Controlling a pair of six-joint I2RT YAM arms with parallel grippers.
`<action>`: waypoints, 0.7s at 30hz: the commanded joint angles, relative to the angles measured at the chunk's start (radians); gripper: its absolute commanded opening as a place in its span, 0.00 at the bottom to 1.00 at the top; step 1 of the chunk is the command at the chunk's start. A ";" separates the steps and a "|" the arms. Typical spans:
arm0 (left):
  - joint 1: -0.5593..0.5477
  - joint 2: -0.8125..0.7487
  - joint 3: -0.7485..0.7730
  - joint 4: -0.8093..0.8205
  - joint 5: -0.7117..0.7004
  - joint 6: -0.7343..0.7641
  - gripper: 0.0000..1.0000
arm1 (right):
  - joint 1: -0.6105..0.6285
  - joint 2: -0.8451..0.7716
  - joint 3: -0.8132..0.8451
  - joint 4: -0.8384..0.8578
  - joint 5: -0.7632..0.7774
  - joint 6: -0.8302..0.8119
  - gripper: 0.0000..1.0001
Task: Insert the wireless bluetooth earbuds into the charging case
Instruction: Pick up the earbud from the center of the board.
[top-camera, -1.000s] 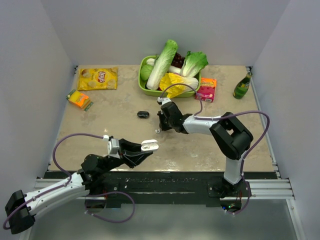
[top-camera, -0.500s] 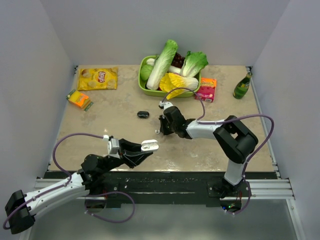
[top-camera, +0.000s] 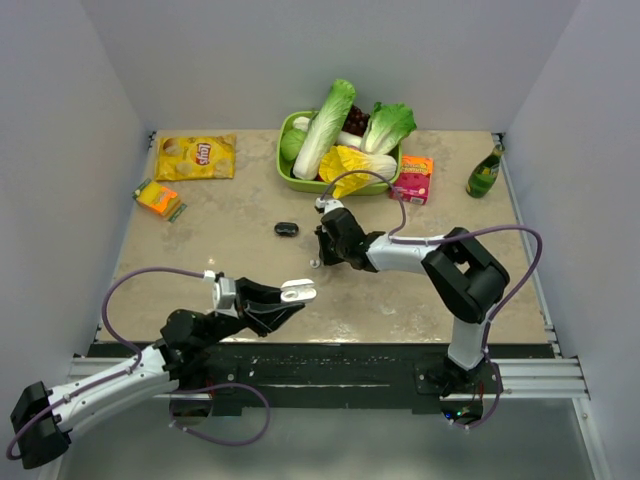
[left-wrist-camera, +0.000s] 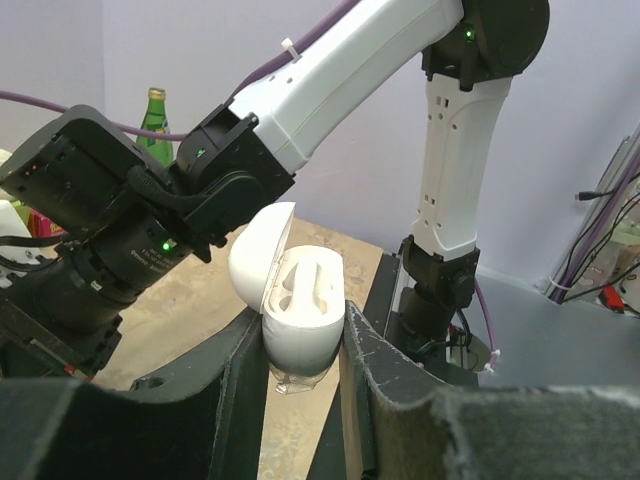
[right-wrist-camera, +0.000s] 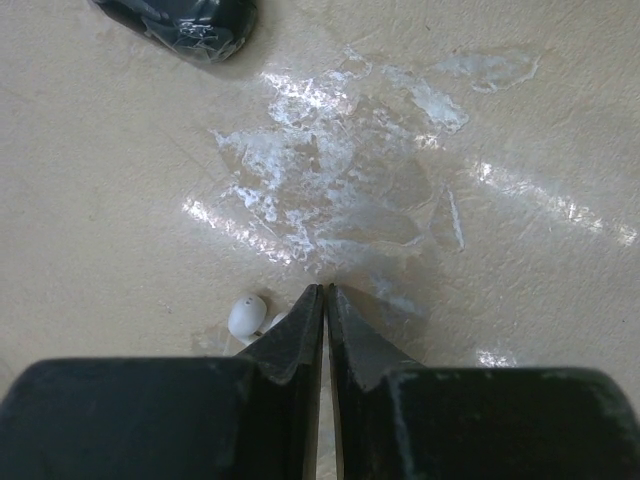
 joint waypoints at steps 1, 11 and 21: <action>-0.008 -0.017 -0.081 0.017 0.000 -0.016 0.00 | 0.004 -0.006 0.001 -0.005 -0.013 0.008 0.09; -0.010 -0.049 -0.084 -0.016 -0.005 -0.013 0.00 | 0.064 -0.046 -0.108 0.043 -0.060 0.029 0.08; -0.011 -0.051 -0.081 -0.026 -0.009 -0.013 0.00 | 0.087 -0.176 -0.146 -0.009 0.112 0.091 0.22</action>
